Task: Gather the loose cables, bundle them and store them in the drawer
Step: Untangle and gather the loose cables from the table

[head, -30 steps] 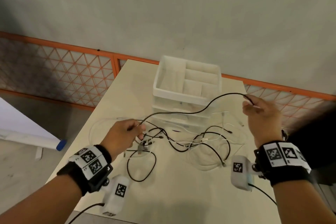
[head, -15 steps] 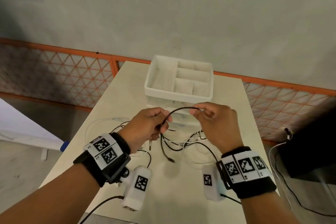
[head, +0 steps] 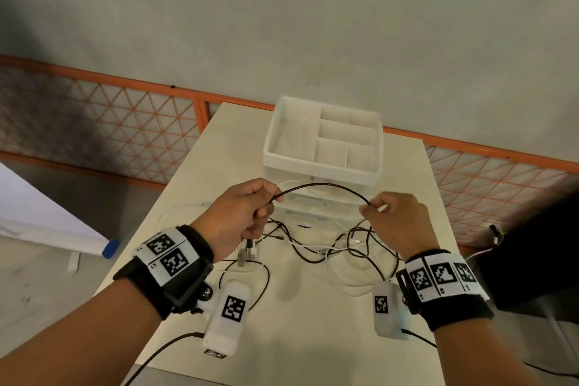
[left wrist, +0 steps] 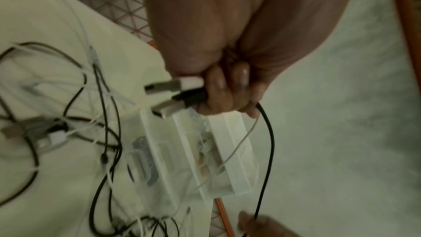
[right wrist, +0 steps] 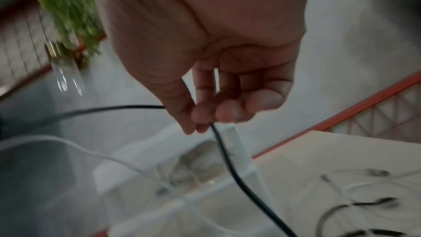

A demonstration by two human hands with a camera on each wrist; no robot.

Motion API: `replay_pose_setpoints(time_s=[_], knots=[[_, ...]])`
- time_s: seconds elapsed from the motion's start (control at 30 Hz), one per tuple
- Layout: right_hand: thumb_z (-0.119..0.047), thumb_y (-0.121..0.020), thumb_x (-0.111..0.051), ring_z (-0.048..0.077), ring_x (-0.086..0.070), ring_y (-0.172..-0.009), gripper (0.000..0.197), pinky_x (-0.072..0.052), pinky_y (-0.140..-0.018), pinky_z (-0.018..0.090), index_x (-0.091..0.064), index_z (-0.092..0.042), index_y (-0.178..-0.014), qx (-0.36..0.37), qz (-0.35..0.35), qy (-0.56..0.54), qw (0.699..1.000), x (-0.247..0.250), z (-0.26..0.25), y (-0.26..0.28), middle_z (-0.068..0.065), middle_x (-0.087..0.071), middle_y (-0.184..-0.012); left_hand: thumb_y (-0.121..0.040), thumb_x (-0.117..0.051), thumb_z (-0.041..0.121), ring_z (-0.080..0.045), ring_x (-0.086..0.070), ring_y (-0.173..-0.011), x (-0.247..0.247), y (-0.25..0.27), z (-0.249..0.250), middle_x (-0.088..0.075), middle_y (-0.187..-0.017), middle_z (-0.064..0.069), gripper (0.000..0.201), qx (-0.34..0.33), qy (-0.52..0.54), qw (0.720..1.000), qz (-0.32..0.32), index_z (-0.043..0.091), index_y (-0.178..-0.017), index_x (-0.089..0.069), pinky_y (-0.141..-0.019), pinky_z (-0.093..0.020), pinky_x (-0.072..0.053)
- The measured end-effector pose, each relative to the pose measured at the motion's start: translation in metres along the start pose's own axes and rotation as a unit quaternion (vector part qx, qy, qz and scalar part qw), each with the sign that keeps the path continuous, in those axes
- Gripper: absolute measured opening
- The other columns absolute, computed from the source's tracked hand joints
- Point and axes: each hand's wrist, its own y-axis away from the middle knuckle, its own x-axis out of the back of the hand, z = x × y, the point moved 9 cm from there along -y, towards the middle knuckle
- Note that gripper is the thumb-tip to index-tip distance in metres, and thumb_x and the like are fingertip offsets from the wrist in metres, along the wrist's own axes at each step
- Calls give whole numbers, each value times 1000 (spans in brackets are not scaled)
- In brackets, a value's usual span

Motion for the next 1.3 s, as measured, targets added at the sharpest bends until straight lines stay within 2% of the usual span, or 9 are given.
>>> replay_pose_setpoints(time_s=[0.3,0.4,0.63,0.73,0.83,0.9,1.07,1.17,1.3], knots=[[-19,-92,-63,15,-70,-67,16,-57,-71,38,-68,-31,-84,45,148,-219,963,54,-4,-16,-7,-75,-95,-98,-56,26,-15,-24,-52,22,3,3,-36,-54,3,27,-14,-209,978,-14,17,-84,-78,-45,-22,-23],[-5,-88,-61,18,-71,-71,23,-54,-64,33,-69,-26,-81,34,102,-243,964,43,-1,-18,-14,-66,-120,-97,-57,18,-14,-37,-53,28,2,-2,-61,-60,5,24,-26,-244,969,17,18,-85,-77,-45,-17,-31],[-9,-79,-66,14,-65,-74,68,-51,-74,28,-49,-41,-137,-4,-104,-35,994,-35,2,26,1,-73,-77,-97,-58,17,-6,-65,-67,28,5,1,-71,-69,-1,25,-83,-300,950,27,25,-79,-74,-66,-17,-49],[-26,-79,-81,4,-55,-54,64,-46,-61,17,-50,-55,-127,98,-212,-112,966,-80,-43,56,-3,-63,-62,-95,-60,23,-17,-60,-61,6,6,-3,-72,-70,3,21,-83,-325,941,-38,29,-83,-77,-63,-29,-49],[-41,-91,-68,3,-41,-40,10,-35,-50,19,-70,-31,-92,97,-234,-94,963,-106,-50,60,-9,-52,-48,-93,-63,23,-6,-55,-49,-12,10,2,-67,-62,8,16,-100,-326,937,-78,25,-90,-79,-52,-23,-48],[-44,-95,-60,6,-47,-44,33,-41,-52,24,-67,-19,-74,23,-235,-38,971,-110,-17,46,-10,-55,-48,-91,-66,30,-20,-60,-56,-7,14,12,-69,-65,5,13,-121,-304,942,-69,31,-85,-78,-58,-34,-52],[-39,-91,-67,26,-62,-75,30,-47,-66,28,-65,-16,-70,-80,-25,72,994,-19,40,2,3,-66,-71,-95,-61,31,-3,-57,-59,37,15,16,-69,-64,12,39,-79,-392,915,-51,45,-60,-71,-67,-23,-45],[-36,-87,-71,29,-69,-83,13,-54,-74,36,-67,-24,-84,-38,150,-60,986,39,27,-5,3,-73,-84,-96,-53,25,-1,-50,-50,55,9,-21,-66,-59,13,29,12,-485,871,-78,31,-82,-78,-54,-15,-38],[-29,-88,-73,25,-69,-85,48,-55,-82,36,-53,-41,-130,10,86,-116,989,19,10,-2,-8,-70,-118,-96,-47,14,0,-55,-63,59,4,-49,-59,-63,18,28,33,-497,867,-14,17,-84,-72,-51,-5,-34]])
